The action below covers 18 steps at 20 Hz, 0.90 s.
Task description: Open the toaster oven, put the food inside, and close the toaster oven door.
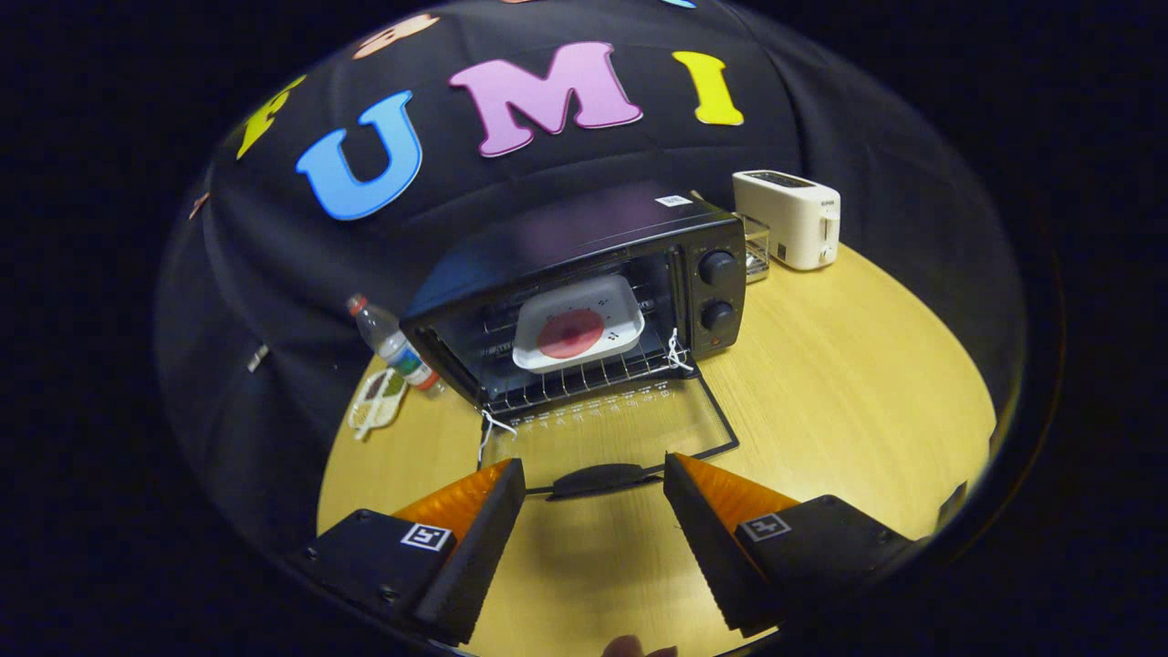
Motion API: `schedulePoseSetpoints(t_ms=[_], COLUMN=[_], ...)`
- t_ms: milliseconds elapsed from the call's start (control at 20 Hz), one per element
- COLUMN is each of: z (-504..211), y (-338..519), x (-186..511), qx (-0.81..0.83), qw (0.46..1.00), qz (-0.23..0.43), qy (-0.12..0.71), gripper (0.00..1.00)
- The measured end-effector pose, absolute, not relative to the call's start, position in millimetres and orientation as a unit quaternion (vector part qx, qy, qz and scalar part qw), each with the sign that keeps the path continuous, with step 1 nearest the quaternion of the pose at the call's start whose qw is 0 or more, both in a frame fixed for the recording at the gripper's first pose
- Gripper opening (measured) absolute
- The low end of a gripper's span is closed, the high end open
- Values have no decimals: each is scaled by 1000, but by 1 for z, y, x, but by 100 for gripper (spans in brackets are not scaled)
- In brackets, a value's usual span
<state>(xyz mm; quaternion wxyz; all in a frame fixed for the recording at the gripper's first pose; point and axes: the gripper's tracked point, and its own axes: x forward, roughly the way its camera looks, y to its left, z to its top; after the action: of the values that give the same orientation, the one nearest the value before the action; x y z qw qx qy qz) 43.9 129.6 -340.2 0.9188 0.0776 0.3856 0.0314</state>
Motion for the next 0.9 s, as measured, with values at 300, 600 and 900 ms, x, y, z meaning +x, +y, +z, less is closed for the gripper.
schedulePoseSetpoints(t_ms=[300, 600, 900], z=[-399, -450, -466], y=[138, 152, 150], x=[19, 23, 44], qx=[17, -2, -13], qw=[883, 852, 846], qz=[40, 38, 18], qy=[467, 522, 532], gripper=[99, 99, 99])
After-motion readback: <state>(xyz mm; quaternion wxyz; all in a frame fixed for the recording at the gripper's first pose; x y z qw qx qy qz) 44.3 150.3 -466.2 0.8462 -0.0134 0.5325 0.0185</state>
